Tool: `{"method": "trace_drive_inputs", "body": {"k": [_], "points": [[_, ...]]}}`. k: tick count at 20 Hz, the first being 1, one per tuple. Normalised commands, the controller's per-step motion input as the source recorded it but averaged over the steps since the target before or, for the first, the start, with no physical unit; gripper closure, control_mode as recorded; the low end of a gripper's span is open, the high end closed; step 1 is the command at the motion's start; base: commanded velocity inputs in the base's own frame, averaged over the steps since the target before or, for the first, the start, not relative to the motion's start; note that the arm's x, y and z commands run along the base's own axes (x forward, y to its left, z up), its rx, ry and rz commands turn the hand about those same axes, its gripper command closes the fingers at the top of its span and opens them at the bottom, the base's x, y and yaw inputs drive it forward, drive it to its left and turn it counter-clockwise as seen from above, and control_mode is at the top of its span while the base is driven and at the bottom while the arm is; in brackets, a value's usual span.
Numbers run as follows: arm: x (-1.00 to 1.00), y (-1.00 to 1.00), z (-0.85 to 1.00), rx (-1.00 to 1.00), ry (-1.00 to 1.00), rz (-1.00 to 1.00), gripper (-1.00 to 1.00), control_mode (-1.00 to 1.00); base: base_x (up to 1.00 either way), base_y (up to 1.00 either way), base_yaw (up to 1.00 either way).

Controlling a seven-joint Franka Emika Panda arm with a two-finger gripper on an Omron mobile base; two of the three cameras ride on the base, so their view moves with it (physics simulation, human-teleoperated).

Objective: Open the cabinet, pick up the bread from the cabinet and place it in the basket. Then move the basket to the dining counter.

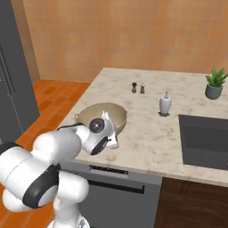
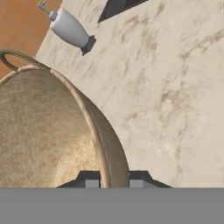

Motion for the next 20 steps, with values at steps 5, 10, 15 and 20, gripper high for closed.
{"method": "trace_drive_inputs", "body": {"k": [5,10,15,20], "points": [[0.23,-0.03,-0.4,0.0,0.07,0.0,1.0,-1.0,0.0,0.0,0.0],[0.21,0.0,-0.35,0.0,0.06,0.0,-1.0,-1.0,0.0,0.0,0.0],[-0.03,0.0,0.22,0.07,-0.03,0.01,-1.0,-1.0,0.0,0.0,0.0],[-0.32,0.05,0.64,0.03,-0.27,0.12,-1.0,-1.0,0.0,0.0,0.0]]}}
